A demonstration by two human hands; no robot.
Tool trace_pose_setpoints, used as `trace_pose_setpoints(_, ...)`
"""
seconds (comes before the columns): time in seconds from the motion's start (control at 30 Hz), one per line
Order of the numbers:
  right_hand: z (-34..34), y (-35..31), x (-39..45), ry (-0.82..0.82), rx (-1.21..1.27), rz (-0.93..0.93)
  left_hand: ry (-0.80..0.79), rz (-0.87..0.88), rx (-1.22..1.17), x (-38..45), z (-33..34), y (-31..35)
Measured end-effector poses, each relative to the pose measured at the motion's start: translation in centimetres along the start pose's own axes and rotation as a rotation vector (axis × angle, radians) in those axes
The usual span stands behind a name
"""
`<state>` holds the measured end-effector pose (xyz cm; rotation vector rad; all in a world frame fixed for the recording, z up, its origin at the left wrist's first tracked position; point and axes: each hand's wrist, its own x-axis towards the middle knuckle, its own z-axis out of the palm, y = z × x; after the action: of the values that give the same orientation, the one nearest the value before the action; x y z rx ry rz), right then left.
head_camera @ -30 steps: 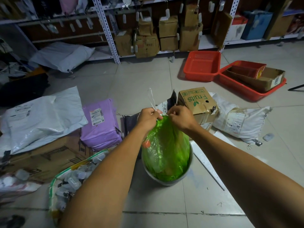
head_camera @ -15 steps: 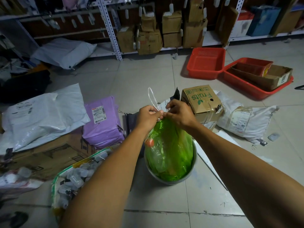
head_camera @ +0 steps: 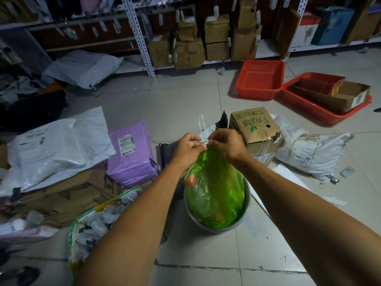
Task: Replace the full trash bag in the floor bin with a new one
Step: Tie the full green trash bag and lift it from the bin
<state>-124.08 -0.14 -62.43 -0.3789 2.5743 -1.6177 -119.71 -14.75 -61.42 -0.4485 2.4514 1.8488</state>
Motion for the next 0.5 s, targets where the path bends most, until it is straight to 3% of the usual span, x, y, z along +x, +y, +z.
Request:
trace_pose_setpoints(0.27,-0.6,-0.7,-0.4,-0.118,-0.394,-0.123,0.054,0.135,0.112,0.6,-0.4,0.5)
trace_pose_setpoints(0.4,-1.1,-0.9,-0.1,-0.164,-0.445,-0.084,0.055,0.153,0.279,0.6,-0.1,0.7)
trace_pose_setpoints(0.5,-1.1,-1.2,0.1,-0.208,-0.325,0.051,0.065,0.205,0.422,0.5,0.4,1.0)
